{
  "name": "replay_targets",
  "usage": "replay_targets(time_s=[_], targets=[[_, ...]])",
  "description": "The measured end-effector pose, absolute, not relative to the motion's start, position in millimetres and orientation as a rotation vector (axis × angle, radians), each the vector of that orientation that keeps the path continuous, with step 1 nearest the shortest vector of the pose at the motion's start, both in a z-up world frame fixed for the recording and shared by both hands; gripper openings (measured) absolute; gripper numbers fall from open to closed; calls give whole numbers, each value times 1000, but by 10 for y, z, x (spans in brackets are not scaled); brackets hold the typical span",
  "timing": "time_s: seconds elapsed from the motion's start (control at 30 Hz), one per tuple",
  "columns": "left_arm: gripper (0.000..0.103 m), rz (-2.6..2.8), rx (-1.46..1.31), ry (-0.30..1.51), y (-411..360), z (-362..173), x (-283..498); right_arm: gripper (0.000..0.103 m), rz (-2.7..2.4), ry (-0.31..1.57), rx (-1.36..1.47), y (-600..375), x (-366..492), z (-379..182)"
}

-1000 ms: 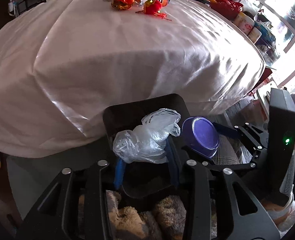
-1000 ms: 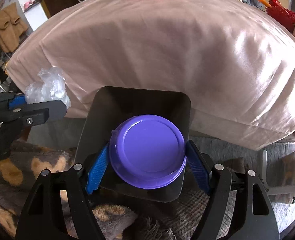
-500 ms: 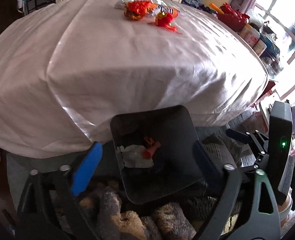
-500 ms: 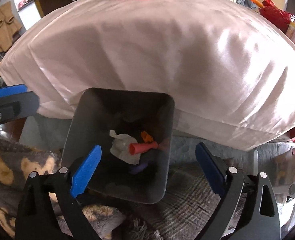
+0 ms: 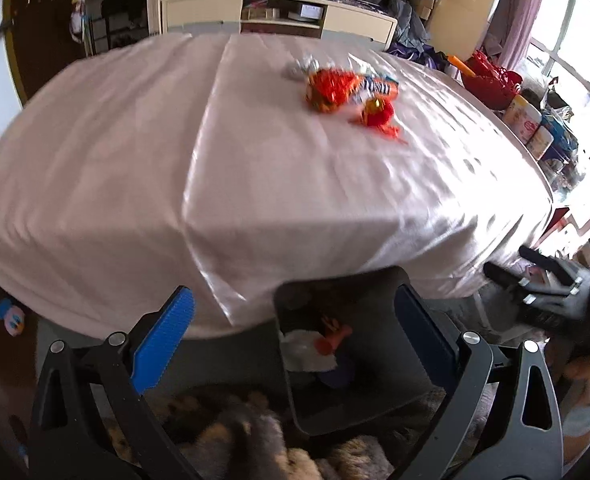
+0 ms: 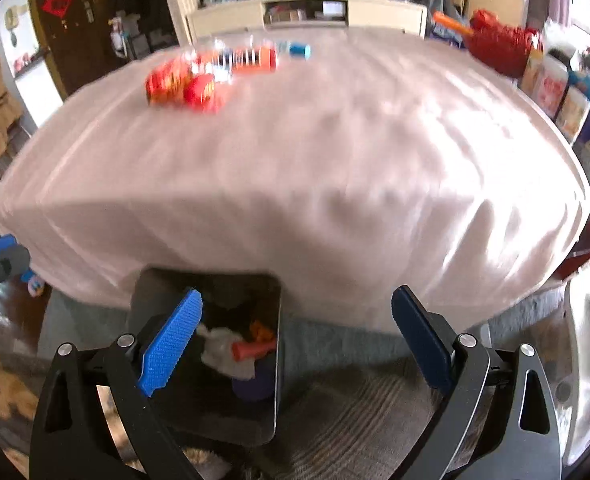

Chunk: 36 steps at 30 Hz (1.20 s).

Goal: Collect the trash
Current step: 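Lower the plastic bag and purple lid into the black bin and open both grippers, then grasp the red ornament with the right gripper while the left grasps the red wrapper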

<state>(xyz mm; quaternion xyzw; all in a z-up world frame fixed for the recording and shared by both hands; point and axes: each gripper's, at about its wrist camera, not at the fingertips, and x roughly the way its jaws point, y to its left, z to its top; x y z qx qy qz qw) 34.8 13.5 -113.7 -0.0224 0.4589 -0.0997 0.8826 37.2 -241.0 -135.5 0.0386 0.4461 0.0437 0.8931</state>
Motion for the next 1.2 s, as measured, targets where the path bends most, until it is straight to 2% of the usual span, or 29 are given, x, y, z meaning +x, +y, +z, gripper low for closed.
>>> replay_targets(time_s=[0.2,0.37,0.7,0.83,1.07,1.13,1.2], targets=[[95,-166,11,904,301,-890,594,96,121,844,96,-2415,649,-1028],[95,-154,19,890,438,-776,867,96,158,840,123,-2329,969,-1011],[95,-219,58,948,282,-1000,1223,95,239,875,112,-1928,1687,-1128],[95,-242,76,955,196,-1074,1333,78,266,886,107,-1795,1881,-1174],[95,-288,79,957,31,-1158,1591,64,291,901,92,-1704,2057,-1264],[95,-303,83,953,-31,-1171,1669,42,283,891,73,-1700,2083,-1267],[95,-313,88,948,-107,-1185,1750,34,282,888,82,-1759,2104,-1268]])
